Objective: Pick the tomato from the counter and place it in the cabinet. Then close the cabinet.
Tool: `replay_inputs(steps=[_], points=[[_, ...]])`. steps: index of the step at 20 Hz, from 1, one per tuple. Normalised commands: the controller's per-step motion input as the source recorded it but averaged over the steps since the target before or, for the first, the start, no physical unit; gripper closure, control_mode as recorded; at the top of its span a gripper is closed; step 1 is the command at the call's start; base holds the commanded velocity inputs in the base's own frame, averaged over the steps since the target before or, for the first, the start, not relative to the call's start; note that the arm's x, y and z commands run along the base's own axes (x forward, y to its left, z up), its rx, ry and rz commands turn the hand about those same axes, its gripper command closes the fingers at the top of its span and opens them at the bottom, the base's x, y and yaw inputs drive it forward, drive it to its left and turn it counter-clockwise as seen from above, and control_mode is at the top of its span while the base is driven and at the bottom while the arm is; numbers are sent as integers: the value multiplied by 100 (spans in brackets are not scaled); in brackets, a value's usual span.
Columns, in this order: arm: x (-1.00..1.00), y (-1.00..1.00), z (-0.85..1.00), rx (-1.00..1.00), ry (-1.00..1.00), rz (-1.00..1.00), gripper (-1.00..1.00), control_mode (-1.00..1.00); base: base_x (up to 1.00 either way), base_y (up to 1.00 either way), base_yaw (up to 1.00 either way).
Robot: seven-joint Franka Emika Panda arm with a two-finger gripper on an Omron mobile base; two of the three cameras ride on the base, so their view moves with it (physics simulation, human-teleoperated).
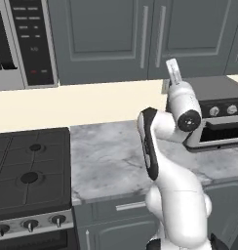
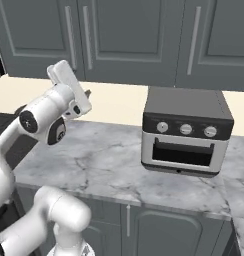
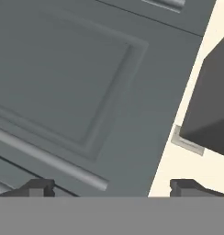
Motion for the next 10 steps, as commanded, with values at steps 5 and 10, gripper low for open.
replay_inputs(steps=[5, 10], points=[[-100, 14, 0, 12, 2, -1, -100, -100, 0, 0, 0], [-100, 9, 7, 14, 15, 0, -100, -100, 0, 0, 0]])
